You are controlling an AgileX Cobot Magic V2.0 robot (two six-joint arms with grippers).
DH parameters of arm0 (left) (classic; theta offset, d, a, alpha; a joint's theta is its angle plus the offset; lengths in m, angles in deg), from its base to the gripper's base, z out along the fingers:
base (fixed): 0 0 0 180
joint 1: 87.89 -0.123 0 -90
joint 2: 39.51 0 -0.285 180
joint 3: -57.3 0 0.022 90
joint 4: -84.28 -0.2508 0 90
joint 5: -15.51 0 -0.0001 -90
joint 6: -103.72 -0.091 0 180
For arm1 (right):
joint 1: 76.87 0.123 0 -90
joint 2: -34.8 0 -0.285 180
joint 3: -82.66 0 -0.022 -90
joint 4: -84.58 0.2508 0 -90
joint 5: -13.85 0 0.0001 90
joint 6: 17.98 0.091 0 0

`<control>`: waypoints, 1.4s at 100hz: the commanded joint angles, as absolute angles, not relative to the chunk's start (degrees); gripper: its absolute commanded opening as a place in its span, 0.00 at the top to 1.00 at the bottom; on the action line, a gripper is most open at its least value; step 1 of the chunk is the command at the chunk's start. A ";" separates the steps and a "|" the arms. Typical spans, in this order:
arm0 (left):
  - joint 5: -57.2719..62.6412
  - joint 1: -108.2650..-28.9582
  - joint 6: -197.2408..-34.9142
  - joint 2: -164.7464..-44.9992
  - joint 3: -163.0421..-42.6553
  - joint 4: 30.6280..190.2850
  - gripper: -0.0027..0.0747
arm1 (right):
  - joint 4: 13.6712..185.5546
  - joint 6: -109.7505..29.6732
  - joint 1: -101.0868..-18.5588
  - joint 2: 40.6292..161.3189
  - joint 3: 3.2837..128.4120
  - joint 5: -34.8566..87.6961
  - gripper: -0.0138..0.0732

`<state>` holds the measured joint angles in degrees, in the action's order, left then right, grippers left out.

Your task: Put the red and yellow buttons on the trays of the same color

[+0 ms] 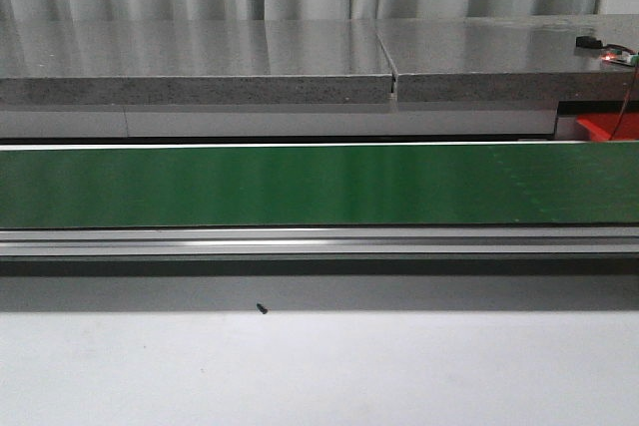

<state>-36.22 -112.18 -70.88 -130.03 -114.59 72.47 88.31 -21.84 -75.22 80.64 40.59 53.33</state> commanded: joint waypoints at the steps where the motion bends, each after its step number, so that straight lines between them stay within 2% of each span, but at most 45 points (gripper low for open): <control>1: -33.27 -112.85 -71.25 -130.28 -116.01 72.98 0.22 | 88.57 -22.04 -75.08 80.53 41.92 50.18 0.92; 53: -25.24 -118.62 -79.80 -141.37 -116.70 77.21 0.22 | 88.57 -22.04 -75.08 80.53 41.92 50.18 0.92; 63: -21.32 -118.74 -80.10 -142.55 -116.70 77.39 0.22 | 88.57 -22.04 -75.08 80.53 41.92 50.18 0.92; 122: -15.32 -118.49 -84.17 -151.17 -116.70 79.03 0.22 | 88.57 -22.04 -75.08 80.53 41.92 50.18 0.92; 131: -14.97 -118.49 -84.17 -151.32 -116.70 79.03 0.29 | 88.57 -22.04 -75.08 80.53 41.92 50.18 0.92; 140: -14.97 -118.49 -84.17 -151.32 -116.70 79.03 0.45 | 88.57 -22.04 -75.08 80.53 41.92 50.18 0.92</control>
